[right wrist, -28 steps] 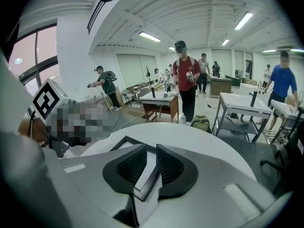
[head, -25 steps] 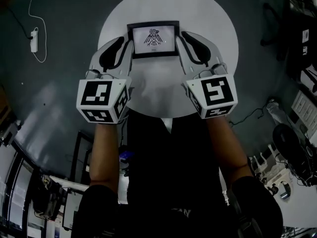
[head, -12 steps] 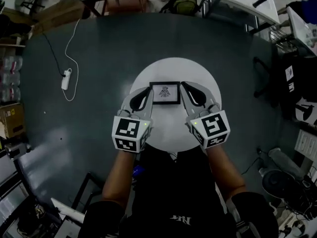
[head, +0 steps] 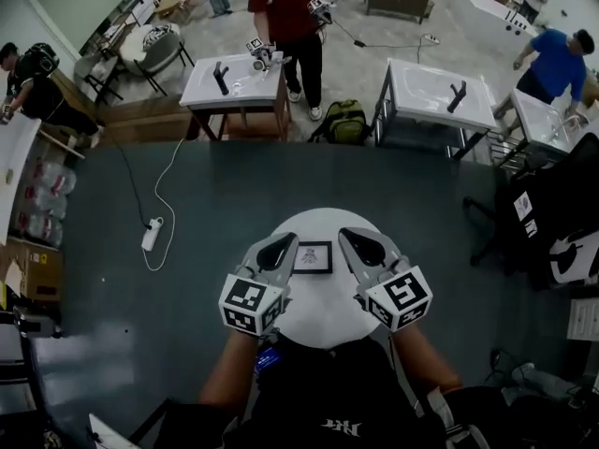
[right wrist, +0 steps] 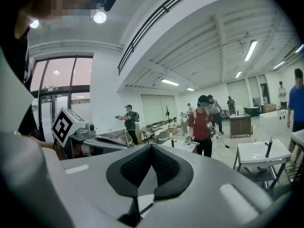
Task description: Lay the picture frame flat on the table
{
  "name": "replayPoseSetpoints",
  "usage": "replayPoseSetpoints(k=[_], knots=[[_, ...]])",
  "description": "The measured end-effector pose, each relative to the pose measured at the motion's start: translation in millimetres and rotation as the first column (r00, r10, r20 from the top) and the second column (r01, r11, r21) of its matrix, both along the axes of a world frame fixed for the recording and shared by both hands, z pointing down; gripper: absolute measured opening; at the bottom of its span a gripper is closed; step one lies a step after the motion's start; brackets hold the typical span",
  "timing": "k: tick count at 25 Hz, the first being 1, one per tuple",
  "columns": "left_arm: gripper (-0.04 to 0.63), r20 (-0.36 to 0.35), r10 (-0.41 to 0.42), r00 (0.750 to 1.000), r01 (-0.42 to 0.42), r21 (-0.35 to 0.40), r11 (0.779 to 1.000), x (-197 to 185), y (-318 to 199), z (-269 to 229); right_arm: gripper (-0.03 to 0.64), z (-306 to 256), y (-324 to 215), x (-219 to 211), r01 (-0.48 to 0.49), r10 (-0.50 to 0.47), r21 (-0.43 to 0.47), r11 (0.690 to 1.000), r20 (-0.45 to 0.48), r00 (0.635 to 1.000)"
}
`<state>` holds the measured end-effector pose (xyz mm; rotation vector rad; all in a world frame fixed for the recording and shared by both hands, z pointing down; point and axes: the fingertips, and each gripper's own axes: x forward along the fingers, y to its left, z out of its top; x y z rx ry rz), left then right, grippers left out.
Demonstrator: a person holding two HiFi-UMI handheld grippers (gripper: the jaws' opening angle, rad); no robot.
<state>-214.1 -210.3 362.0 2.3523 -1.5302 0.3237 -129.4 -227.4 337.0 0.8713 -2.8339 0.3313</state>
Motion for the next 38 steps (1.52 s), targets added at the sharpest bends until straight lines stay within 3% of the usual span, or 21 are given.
replayPoseSetpoints(k=[6, 9, 13, 16, 19, 23, 27, 33, 38], knots=[[0.003, 0.045, 0.04, 0.998, -0.044, 0.097, 0.994, 41, 25, -64, -0.002, -81, 37, 29, 0.126, -0.138, 0.097, 0.987, 0.124, 0.983], [0.003, 0.042, 0.057, 0.997, -0.064, 0.176, 0.982, 70, 38, -90, -0.002, -113, 48, 58, 0.146, -0.17, 0.155, 0.977, 0.155, 0.973], [0.003, 0.007, 0.101, 0.995, -0.1, 0.23, 0.968, 105, 62, -106, -0.002, -143, 69, 100, 0.156, -0.197, 0.208, 0.966, 0.192, 0.961], [0.003, -0.028, 0.126, 0.992, -0.114, 0.267, 0.957, 121, 78, -114, -0.002, -158, 89, 123, 0.2, -0.252, 0.231, 0.952, 0.221, 0.942], [0.002, -0.011, 0.153, 0.988, -0.143, 0.294, 0.945, 138, 90, -120, -0.002, -168, 106, 142, 0.262, -0.332, 0.257, 0.93, 0.28, 0.901], [0.002, -0.045, 0.227, 0.973, -0.203, 0.302, 0.931, 164, 111, -133, -0.002, -164, 122, 163, 0.279, -0.338, 0.205, 0.938, 0.362, 0.869], [0.002, -0.133, 0.303, 0.944, -0.24, 0.355, 0.904, 173, 135, -154, -0.002, -159, 149, 171, 0.287, -0.334, 0.179, 0.941, 0.367, 0.868], [0.003, -0.079, 0.394, 0.916, -0.341, 0.361, 0.868, 176, 179, -154, -0.002, -166, 209, 167, 0.282, -0.347, 0.212, 0.936, 0.407, 0.845], [0.003, -0.082, 0.427, 0.901, -0.372, 0.36, 0.855, 155, 232, -157, -0.002, -162, 266, 136, 0.28, -0.339, 0.198, 0.939, 0.405, 0.849]])
